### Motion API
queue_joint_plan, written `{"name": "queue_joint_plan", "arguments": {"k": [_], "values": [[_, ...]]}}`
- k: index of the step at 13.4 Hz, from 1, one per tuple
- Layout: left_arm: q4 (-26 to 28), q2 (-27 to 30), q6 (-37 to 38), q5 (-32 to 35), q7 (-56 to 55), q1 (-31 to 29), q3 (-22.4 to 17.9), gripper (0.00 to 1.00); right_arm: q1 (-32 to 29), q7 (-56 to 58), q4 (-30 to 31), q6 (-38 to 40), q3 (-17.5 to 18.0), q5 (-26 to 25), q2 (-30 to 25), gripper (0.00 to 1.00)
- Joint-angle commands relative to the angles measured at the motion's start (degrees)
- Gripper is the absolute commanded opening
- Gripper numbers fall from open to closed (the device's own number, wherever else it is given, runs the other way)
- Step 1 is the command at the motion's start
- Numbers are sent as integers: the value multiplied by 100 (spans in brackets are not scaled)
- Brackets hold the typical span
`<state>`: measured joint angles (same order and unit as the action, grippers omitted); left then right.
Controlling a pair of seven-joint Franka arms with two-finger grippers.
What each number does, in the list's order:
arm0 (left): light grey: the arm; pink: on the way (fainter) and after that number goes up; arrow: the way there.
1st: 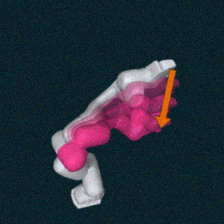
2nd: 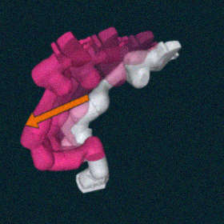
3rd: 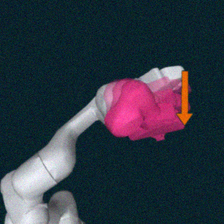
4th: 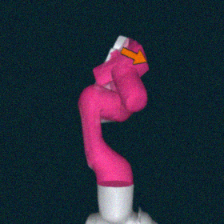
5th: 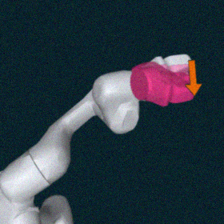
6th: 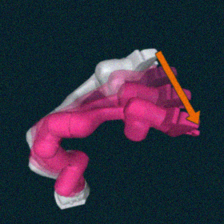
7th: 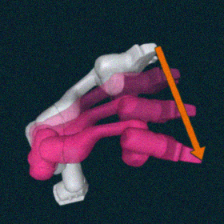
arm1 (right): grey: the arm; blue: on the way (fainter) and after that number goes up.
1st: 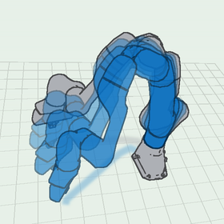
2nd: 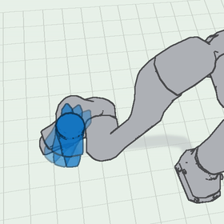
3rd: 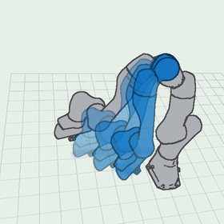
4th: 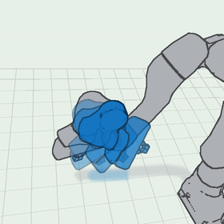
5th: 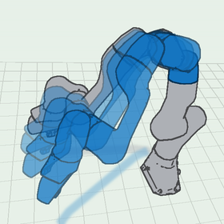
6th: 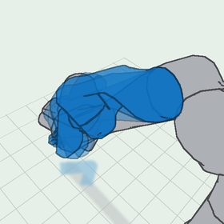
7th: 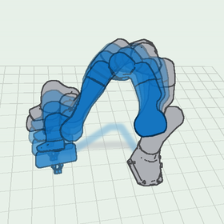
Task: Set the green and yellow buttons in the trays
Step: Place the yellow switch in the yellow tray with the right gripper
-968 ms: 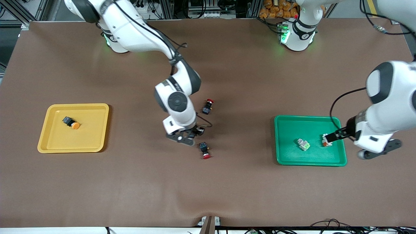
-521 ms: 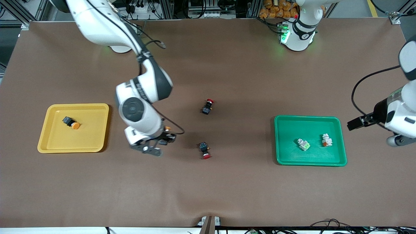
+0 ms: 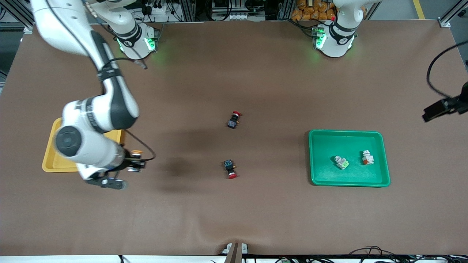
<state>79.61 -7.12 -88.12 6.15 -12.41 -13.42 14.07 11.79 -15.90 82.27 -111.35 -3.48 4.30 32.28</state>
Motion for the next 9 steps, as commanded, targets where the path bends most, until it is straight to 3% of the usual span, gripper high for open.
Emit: {"name": "queue_joint_plan", "arguments": {"k": [1, 3, 6, 7, 8, 9], "values": [[282, 386, 84, -236, 229, -161, 17, 100, -737, 1067, 131, 228, 128, 9, -143, 17], [536, 649, 76, -465, 702, 56, -446, 100, -1282, 1894, 175, 246, 119, 0, -90, 19], [1081, 1045, 14, -589, 802, 1644, -1991, 100, -1916, 2888, 237, 316, 119, 9, 111, 20], [1170, 1098, -38, -589, 802, 1893, -2196, 100, -2056, 3196, 333, 307, 119, 9, 130, 29], [1240, 1151, -65, -589, 802, 1921, -2207, 100, -2127, 3390, 403, 316, 119, 9, 182, 57], [1337, 1230, -135, -589, 802, 1913, -2181, 100, -2128, 3401, 447, 299, 119, 9, 191, 96]]}}
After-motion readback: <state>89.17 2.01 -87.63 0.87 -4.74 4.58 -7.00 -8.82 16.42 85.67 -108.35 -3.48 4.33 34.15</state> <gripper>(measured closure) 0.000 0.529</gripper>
